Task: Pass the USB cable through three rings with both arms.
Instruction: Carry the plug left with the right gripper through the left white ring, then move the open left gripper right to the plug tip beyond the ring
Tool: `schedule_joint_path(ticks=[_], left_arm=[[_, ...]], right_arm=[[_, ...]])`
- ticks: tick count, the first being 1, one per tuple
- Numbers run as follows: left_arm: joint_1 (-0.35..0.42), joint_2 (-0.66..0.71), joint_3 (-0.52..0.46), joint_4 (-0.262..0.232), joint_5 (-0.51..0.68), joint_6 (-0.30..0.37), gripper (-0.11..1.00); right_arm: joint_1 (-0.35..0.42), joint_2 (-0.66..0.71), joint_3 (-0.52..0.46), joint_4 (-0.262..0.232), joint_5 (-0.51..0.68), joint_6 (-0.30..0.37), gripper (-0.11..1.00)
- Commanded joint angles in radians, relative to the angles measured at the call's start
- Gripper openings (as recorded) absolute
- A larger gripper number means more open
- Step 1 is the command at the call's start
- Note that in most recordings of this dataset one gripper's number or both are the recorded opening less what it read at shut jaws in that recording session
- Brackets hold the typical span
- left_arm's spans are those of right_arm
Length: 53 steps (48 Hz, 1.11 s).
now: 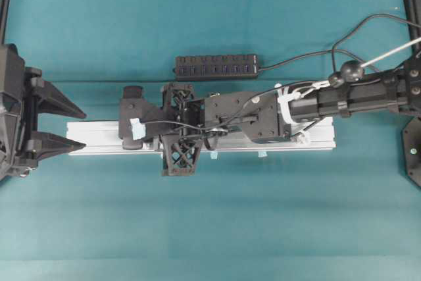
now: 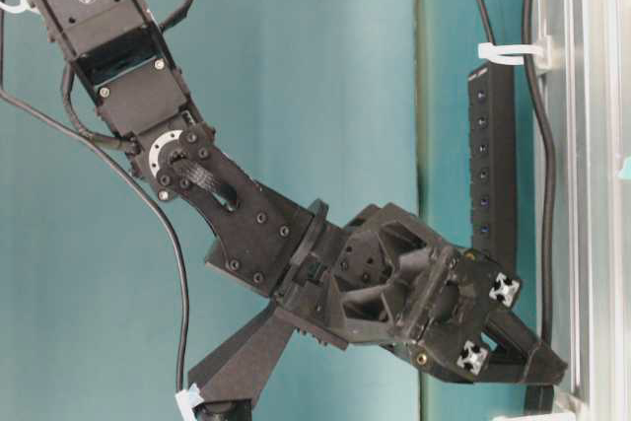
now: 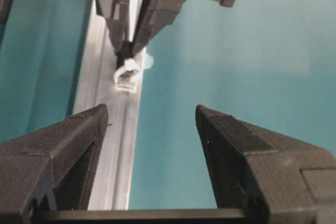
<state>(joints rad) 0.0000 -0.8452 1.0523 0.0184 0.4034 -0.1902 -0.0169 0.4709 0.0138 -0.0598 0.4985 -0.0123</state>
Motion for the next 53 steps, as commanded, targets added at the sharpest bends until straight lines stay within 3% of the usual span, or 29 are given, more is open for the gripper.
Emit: schedule_joint_path(ticks=[1, 20, 38, 53], left_arm=[[0.000, 0.002, -0.009, 0.002, -0.003, 0.000, 0.72], [0.002, 0.009, 0.011, 0.002, -0.017, 0.000, 0.72], [0.003, 0.155, 0.087, 0.002, -0.265, 0.000, 0.72], [0.021, 0.334, 0.086, 0.002, -0.367, 0.003, 0.72]], right_arm=[[0.003, -0.005, -0.020, 0.014, -0.025, -0.002, -0.05], [0.002, -0.003, -0.020, 0.048, -0.043, -0.002, -0.05], [-0.003, -0.005, -0.020, 0.075, -0.057, -0.002, -0.05], [-0.005, -0.005, -0.017, 0.075, -0.066, -0.002, -0.05]])
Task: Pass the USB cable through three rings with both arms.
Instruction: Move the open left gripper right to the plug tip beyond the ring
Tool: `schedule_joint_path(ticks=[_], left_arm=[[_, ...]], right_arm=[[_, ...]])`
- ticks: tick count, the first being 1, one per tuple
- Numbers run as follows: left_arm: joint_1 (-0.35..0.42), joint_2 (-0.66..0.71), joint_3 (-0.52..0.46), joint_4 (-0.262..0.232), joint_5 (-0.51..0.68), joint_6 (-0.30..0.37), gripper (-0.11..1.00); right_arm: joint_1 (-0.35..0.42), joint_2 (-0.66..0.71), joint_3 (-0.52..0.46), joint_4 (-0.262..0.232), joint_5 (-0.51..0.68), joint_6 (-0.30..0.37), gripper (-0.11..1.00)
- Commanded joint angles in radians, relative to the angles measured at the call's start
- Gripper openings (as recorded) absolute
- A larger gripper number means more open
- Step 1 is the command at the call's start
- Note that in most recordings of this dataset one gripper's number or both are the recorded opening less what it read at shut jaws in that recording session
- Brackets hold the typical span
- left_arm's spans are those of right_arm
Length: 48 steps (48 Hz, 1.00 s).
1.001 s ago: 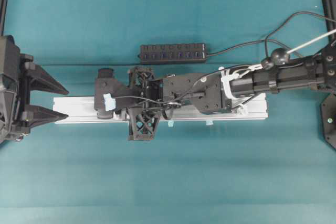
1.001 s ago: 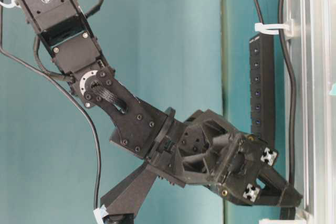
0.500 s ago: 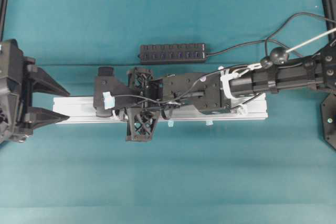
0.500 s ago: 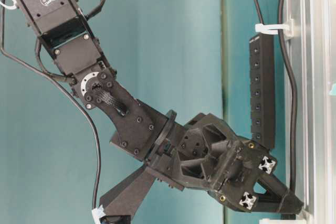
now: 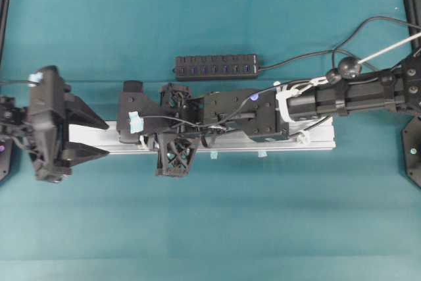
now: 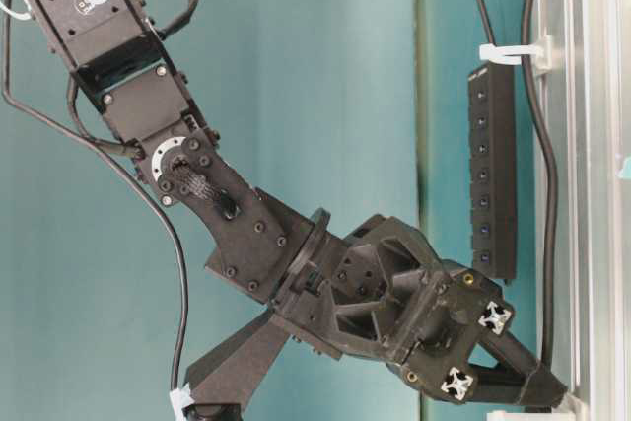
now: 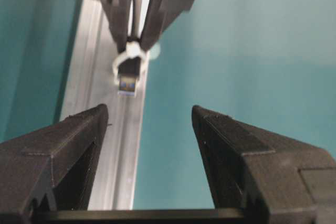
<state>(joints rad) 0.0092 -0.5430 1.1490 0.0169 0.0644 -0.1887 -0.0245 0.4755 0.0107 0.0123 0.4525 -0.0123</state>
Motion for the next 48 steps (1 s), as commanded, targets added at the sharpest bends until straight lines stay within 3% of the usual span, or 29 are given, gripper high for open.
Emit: schedule_joint_path(ticks=[1, 48], left_arm=[[0.014, 0.041, -0.012, 0.003, -0.035, 0.003, 0.72], [0.028, 0.370, -0.097, 0.003, -0.239, 0.021, 0.72]], right_arm=[[0.005, -0.009, -0.012, 0.003, -0.026, -0.002, -0.05], [0.003, -0.012, -0.011, 0.003, -0.040, -0.002, -0.05]])
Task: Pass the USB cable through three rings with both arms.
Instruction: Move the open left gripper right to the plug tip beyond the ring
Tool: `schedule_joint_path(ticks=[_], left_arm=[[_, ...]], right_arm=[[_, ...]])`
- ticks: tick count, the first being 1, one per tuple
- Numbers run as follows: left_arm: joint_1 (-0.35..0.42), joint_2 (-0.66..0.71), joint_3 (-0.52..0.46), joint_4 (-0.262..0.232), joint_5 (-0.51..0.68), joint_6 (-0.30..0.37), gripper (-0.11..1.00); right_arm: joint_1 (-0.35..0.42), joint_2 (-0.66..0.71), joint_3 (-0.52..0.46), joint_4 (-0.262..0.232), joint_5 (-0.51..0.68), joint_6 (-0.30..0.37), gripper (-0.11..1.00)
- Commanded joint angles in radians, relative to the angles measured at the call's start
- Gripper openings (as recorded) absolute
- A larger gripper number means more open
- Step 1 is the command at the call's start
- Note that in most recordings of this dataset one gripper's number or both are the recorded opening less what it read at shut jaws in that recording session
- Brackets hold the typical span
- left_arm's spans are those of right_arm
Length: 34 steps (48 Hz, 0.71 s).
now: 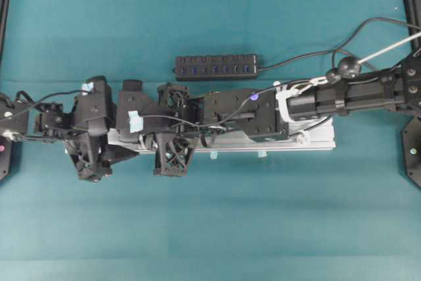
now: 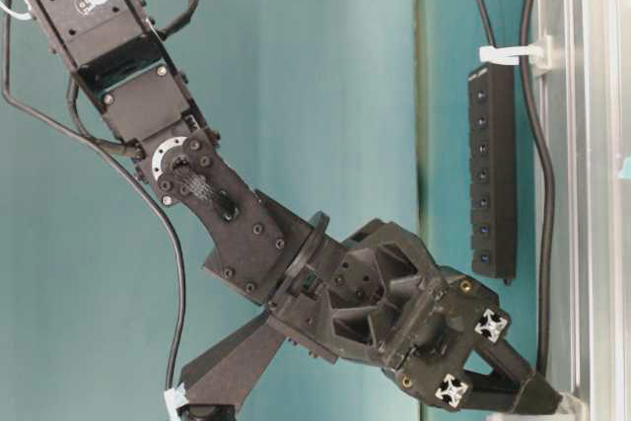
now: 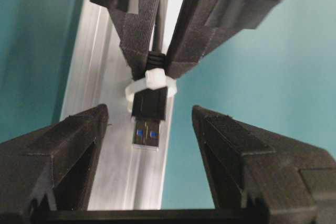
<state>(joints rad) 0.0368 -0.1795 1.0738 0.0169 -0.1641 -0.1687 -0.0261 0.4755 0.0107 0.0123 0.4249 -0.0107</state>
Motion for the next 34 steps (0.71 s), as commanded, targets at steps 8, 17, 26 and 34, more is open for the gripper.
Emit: schedule_joint_path(ticks=[8, 17, 26, 34], left_arm=[[0.000, 0.002, -0.017, 0.003, -0.009, 0.003, 0.72], [-0.002, -0.011, -0.008, 0.003, -0.008, 0.002, 0.72], [0.000, -0.018, -0.005, 0.003, -0.008, 0.002, 0.66], [0.000, -0.020, -0.003, 0.003, -0.011, 0.003, 0.53]], right_arm=[[0.005, -0.012, -0.011, 0.003, -0.012, -0.003, -0.05], [0.005, -0.011, -0.011, 0.003, -0.012, -0.003, -0.05], [0.005, -0.011, -0.009, 0.003, -0.012, -0.003, -0.05], [0.005, -0.012, -0.011, 0.003, -0.012, -0.003, -0.05]])
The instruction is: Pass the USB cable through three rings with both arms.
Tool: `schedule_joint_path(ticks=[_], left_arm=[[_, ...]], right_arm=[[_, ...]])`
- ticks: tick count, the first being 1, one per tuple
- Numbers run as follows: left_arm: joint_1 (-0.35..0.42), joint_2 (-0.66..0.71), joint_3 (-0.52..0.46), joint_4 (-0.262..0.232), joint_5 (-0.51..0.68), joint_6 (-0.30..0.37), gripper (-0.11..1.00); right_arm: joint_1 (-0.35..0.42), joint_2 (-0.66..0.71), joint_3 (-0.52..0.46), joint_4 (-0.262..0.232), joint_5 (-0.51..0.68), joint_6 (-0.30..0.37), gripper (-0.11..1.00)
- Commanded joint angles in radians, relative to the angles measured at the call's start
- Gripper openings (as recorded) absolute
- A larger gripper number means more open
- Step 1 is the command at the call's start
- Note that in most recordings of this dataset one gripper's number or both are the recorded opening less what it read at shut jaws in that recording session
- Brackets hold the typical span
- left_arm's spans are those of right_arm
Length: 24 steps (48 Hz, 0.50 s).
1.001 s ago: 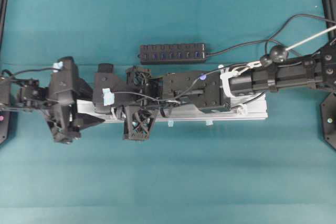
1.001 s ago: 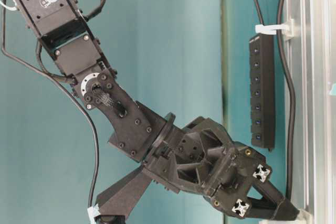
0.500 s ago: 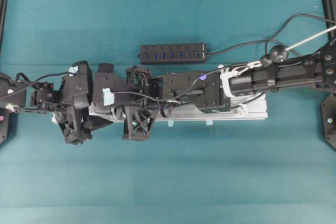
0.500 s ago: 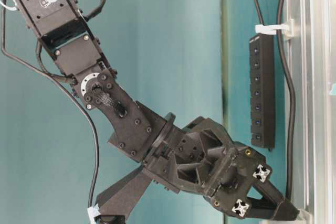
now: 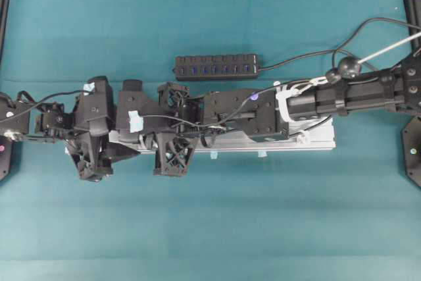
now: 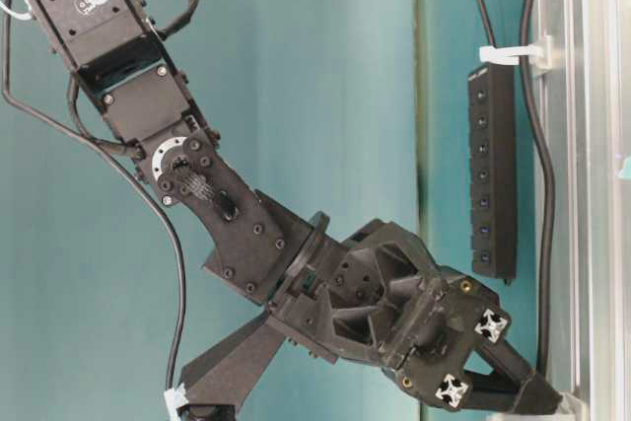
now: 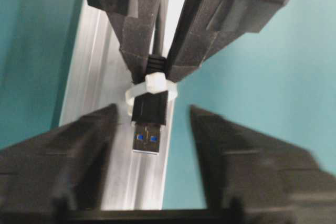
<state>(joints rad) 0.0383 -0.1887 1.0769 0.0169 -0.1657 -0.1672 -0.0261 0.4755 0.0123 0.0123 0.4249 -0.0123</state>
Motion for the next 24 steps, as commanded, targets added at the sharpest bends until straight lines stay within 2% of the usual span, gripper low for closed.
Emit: schedule_joint_path(ticks=[1, 6, 15, 24], left_arm=[[-0.002, -0.011, -0.006, 0.003, -0.009, 0.002, 0.51], [-0.003, -0.011, -0.006, 0.003, -0.011, 0.008, 0.43], [-0.006, -0.011, -0.011, 0.003, -0.014, 0.060, 0.25], [-0.006, -0.014, -0.011, 0.003, -0.037, 0.077, 0.24]], right_arm=[[0.003, -0.012, -0.012, 0.003, -0.012, -0.002, -0.05], [0.003, -0.012, -0.011, 0.003, -0.012, 0.000, -0.05], [0.003, -0.012, -0.011, 0.003, -0.012, 0.000, -0.05], [0.005, -0.012, -0.012, 0.003, -0.012, 0.000, -0.05]])
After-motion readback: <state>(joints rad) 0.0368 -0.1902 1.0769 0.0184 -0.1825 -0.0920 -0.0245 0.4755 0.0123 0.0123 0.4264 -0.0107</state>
